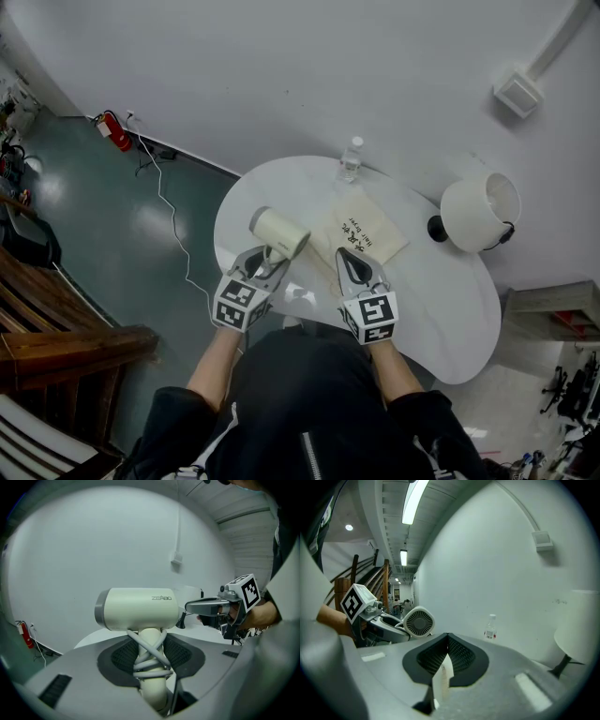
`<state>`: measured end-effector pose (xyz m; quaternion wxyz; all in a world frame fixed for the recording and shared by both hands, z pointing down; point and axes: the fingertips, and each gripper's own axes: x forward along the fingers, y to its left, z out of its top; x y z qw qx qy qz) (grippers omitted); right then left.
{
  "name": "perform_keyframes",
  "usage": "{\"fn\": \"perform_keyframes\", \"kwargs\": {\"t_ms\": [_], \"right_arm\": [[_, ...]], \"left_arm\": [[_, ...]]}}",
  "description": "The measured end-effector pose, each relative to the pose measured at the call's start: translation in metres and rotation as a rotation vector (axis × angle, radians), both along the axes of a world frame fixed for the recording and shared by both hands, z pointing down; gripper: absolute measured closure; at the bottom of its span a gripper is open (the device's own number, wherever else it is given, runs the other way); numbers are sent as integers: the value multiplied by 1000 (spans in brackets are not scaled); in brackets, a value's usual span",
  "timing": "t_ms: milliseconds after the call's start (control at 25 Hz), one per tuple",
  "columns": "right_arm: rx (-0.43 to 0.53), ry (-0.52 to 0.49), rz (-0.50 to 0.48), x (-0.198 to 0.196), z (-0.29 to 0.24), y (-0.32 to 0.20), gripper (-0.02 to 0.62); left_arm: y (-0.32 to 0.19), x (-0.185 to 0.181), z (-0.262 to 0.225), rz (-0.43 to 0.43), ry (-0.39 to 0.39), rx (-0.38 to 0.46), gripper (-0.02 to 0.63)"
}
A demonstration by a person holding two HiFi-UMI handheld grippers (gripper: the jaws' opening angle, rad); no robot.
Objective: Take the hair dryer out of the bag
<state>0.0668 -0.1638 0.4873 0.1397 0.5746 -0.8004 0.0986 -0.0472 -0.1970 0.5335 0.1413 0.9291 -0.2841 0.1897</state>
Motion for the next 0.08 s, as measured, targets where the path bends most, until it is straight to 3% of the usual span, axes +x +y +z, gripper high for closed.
{"fn": "perform_keyframes", "kwargs": {"t_ms": [80], "right_arm": [[-5, 2, 0, 0, 1, 0, 592]], "left_arm": [[1, 0, 2, 2, 2, -7, 436]]}}
